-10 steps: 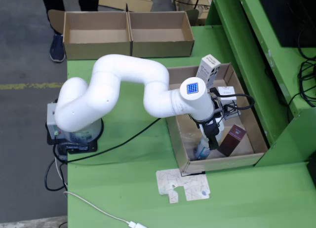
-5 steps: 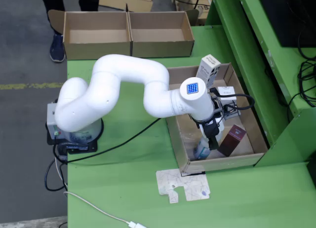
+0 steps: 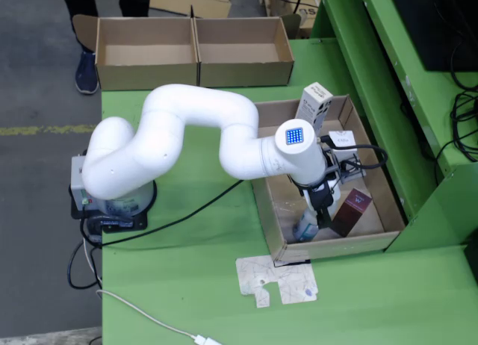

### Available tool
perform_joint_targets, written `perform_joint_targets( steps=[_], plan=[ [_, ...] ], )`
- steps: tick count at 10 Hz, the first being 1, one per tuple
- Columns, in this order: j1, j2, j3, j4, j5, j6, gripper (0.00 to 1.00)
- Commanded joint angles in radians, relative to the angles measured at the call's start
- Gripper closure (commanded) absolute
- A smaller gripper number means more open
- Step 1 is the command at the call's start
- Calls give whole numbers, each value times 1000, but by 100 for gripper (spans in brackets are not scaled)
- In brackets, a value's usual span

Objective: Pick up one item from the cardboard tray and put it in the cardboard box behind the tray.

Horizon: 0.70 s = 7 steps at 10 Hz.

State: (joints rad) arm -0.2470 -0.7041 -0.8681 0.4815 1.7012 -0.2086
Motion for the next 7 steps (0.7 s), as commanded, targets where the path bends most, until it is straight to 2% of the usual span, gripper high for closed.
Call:
perform_joint_targets(
  steps=[1,4,5,7],
  plan=[
    [-17,-48,311,-195,17,-19,100],
    [-17,-3,315,-240,19,-17,100],
    [-17,69,271,-259,19,-11,100],
    [-7,123,243,-275,18,2,100]
  ],
)
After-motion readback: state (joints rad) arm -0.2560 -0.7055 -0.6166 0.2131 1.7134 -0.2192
